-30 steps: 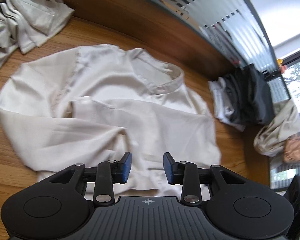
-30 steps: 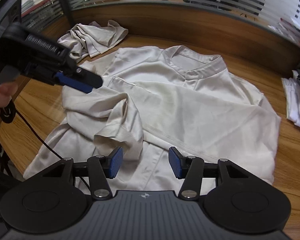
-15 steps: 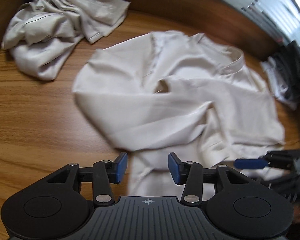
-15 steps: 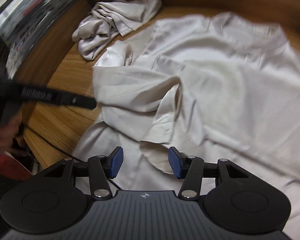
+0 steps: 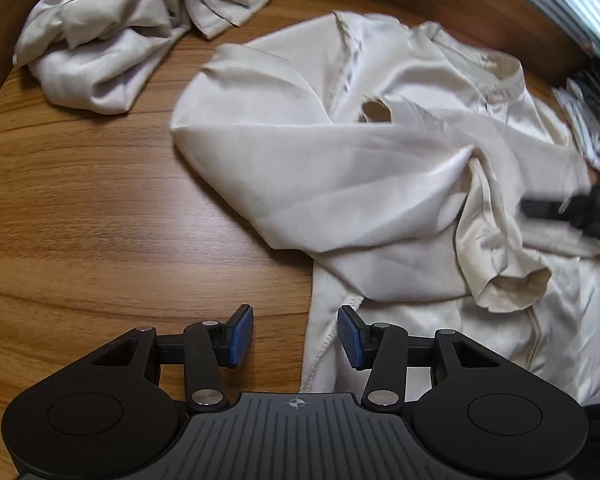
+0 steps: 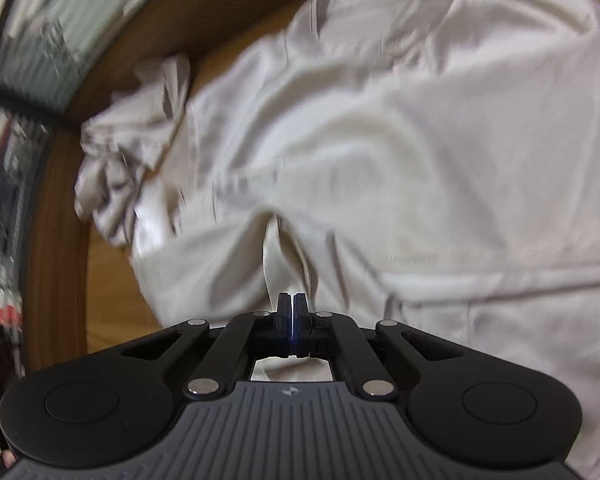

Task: Fold clothes
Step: 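Pinch the folded sleeve with the right tool, adjust it, then open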

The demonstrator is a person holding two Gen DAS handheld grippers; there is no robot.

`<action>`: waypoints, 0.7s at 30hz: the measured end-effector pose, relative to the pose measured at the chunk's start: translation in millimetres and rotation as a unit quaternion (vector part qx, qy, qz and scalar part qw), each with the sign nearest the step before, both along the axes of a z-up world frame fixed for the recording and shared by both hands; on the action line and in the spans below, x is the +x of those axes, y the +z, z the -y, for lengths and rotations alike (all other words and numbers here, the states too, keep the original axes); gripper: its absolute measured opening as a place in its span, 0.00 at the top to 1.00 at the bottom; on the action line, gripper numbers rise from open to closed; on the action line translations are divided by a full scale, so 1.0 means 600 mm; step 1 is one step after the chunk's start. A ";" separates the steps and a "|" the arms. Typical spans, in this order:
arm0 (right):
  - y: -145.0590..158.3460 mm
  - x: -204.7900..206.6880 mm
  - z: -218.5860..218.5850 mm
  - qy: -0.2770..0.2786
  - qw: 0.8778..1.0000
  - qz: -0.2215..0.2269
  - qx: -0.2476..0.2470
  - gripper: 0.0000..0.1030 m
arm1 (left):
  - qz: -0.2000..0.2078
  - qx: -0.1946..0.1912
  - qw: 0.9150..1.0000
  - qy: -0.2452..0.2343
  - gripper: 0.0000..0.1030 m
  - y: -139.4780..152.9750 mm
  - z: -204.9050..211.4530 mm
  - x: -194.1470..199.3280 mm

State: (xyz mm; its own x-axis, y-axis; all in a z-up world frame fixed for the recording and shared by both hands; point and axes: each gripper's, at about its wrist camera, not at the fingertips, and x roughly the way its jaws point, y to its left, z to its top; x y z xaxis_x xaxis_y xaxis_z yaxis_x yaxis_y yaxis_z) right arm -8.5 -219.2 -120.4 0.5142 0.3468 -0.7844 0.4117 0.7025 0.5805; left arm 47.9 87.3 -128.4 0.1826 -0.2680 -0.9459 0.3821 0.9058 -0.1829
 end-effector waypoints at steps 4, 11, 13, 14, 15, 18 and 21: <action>0.035 0.009 0.034 -0.004 1.000 0.023 -0.007 1.00 | 0.003 0.003 1.000 -0.006 0.52 -0.006 0.009 -0.001; 0.031 0.011 0.026 0.045 0.999 -0.019 -0.010 0.95 | 0.004 -0.001 1.000 -0.004 0.52 -0.005 0.008 0.003; 0.018 0.006 0.009 0.064 0.997 -0.035 -0.009 0.92 | 0.005 0.000 1.000 -0.004 0.52 -0.004 0.010 0.004; 0.013 0.005 0.000 0.075 0.996 -0.042 -0.012 0.83 | 0.005 0.000 1.000 -0.004 0.52 -0.004 0.010 0.004; 0.011 0.006 -0.010 0.087 0.995 -0.045 -0.021 0.73 | 0.005 0.001 1.000 -0.004 0.52 -0.004 0.011 0.005; 0.009 0.014 -0.041 0.129 0.989 -0.043 -0.060 0.57 | 0.006 0.001 1.000 -0.004 0.52 -0.004 0.013 0.006; 0.000 0.035 -0.065 0.164 0.981 -0.043 -0.098 0.56 | 0.009 0.002 1.000 -0.004 0.52 -0.005 0.014 0.008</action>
